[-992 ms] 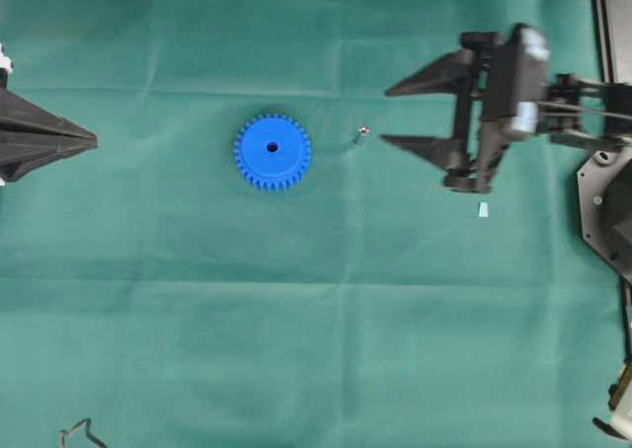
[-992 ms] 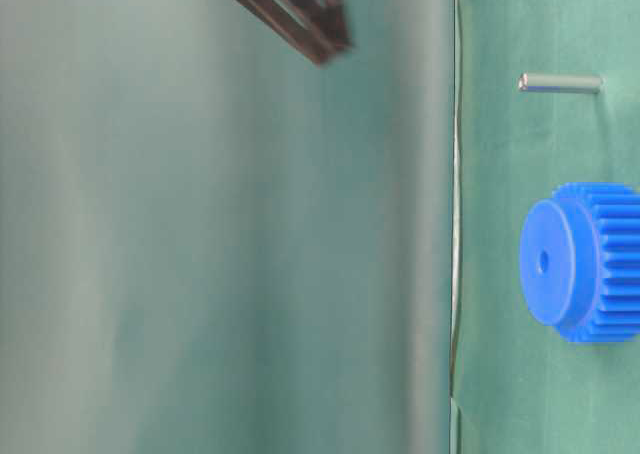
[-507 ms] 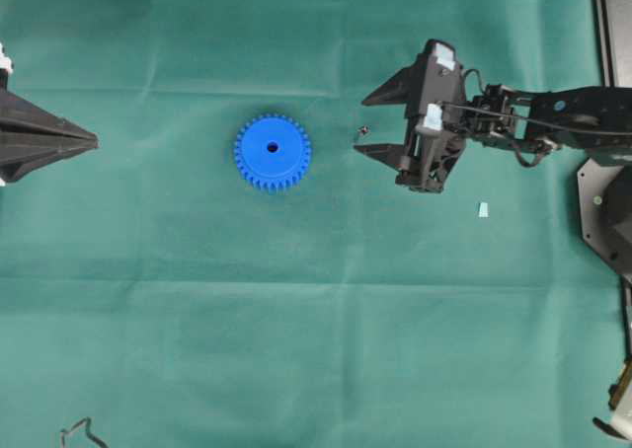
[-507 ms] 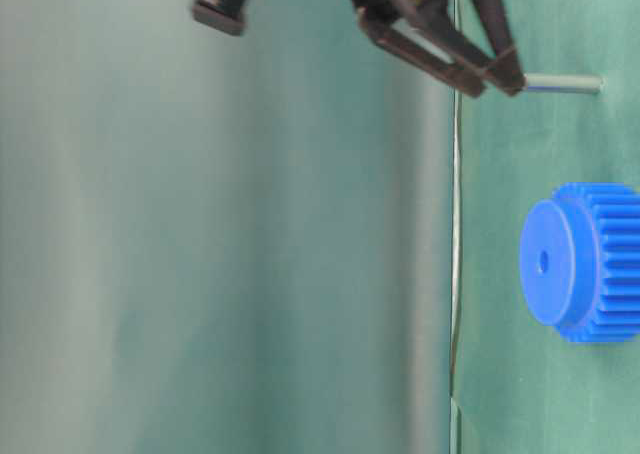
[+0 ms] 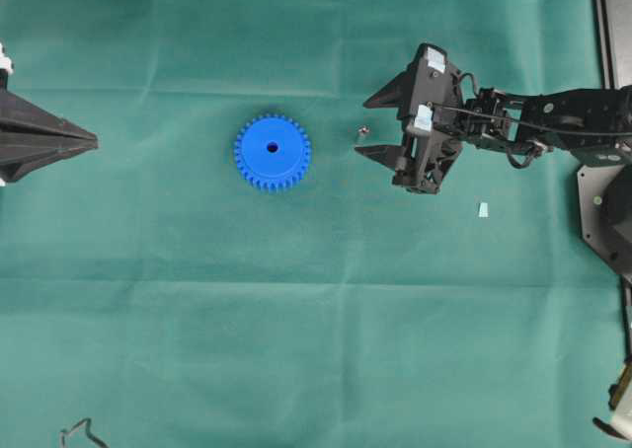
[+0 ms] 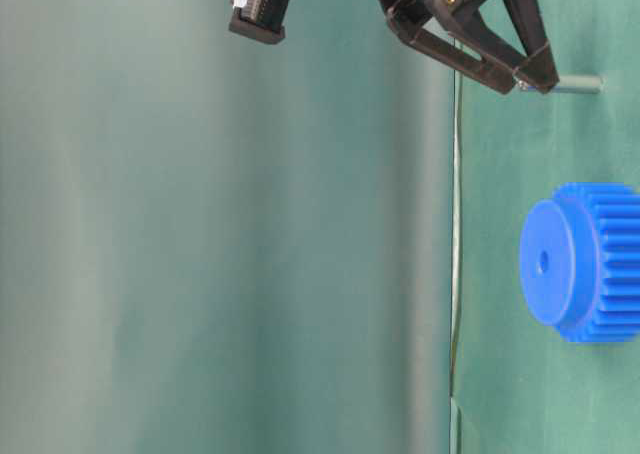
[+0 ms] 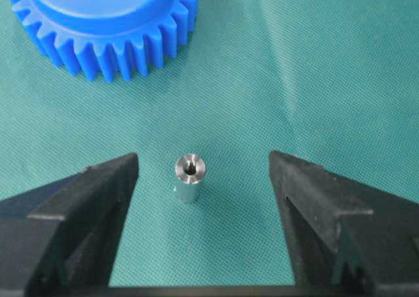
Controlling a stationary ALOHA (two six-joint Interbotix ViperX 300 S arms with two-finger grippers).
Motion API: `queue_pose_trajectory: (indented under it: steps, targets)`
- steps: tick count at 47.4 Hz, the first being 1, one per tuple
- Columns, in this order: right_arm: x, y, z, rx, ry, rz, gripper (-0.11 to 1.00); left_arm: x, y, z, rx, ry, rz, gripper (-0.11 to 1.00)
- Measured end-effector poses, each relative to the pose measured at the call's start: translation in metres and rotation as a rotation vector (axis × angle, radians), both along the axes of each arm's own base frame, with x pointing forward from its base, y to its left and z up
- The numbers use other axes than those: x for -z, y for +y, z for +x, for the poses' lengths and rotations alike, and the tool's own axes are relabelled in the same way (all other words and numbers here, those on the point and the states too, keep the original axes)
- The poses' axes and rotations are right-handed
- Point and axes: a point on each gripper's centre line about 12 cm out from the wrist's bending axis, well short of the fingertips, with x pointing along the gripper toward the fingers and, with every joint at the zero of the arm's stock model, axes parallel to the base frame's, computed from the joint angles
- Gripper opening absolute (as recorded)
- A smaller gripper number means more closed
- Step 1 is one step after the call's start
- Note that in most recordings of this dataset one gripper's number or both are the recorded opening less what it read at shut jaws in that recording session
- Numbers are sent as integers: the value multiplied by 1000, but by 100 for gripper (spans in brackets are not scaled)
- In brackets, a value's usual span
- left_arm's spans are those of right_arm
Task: Insert the shaft into the center hole of the gear.
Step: 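Close the right gripper on the silver shaft and lift it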
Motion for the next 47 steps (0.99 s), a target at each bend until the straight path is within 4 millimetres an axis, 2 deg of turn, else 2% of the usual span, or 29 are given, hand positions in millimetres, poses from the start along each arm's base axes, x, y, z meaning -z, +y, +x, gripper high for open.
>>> queue_pose_trajectory:
  steps: [4, 11, 12, 34, 39, 47]
  targets:
    - [1, 0, 0, 0, 3, 1, 56, -1, 0, 0, 2, -2, -2, 0]
    - [1, 0, 0, 0, 4, 1, 20, -1, 0, 0, 0, -2, 0, 0]
    - [1, 0, 0, 1, 4, 3, 17, -1, 0, 0, 0, -2, 0, 0]
    - [-2, 1, 1, -8, 25, 7, 17, -1, 1, 0, -3, -2, 2, 0]
    - [-16, 2, 1, -14, 31, 16, 17, -1, 1, 0, -6, -2, 2, 0]
    - [-52, 5, 2, -30, 4, 20, 17, -1, 1, 0, -6, -3, 2, 0]
